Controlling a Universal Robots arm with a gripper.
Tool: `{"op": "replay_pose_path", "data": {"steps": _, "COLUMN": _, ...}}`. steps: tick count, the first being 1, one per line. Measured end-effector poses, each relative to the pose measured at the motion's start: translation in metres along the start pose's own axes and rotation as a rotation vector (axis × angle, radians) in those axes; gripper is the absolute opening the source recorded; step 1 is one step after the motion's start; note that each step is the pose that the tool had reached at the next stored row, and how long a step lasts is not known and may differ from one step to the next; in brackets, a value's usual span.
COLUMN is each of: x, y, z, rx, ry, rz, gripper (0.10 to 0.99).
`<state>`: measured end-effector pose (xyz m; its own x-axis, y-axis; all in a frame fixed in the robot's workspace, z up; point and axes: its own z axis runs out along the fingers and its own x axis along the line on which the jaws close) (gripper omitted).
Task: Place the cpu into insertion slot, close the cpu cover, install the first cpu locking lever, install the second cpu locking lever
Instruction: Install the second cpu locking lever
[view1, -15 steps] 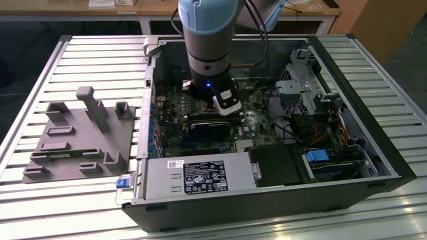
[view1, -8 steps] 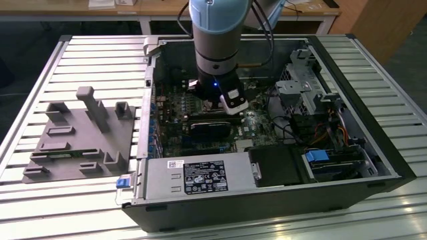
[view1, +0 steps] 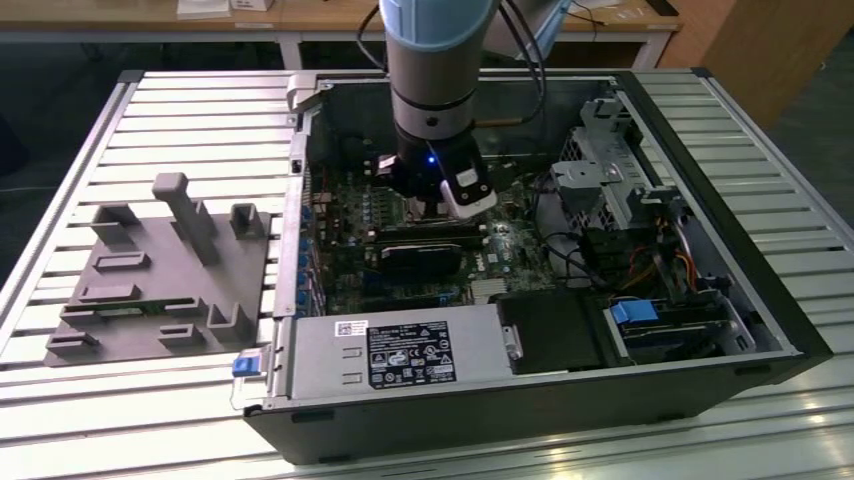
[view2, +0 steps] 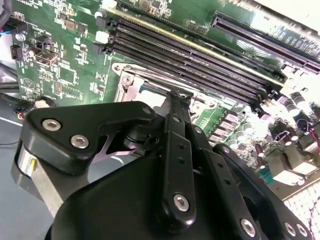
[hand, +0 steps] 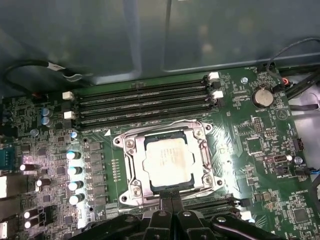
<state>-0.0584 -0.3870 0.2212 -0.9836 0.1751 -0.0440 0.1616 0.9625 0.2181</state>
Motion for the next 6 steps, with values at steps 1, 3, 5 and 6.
{"op": "replay_pose_path", "data": {"steps": 1, "x": 0.0000, "y": 0.0016, "z": 0.0004, "rx": 0.005, "ry": -0.0010, "rz": 0.000, "gripper": 0.102}}
{"op": "replay_pose_path", "data": {"steps": 3, "x": -0.0011, "y": 0.0040, "z": 0.0011, "rx": 0.016, "ry": -0.0030, "rz": -0.001, "gripper": 0.102}}
{"op": "replay_pose_path", "data": {"steps": 5, "x": -0.0027, "y": 0.0060, "z": 0.0015, "rx": 0.026, "ry": -0.0046, "rz": -0.001, "gripper": 0.102}}
{"op": "replay_pose_path", "data": {"steps": 6, "x": -0.0035, "y": 0.0071, "z": 0.0018, "rx": 0.031, "ry": -0.0055, "rz": 0.000, "gripper": 0.102}}
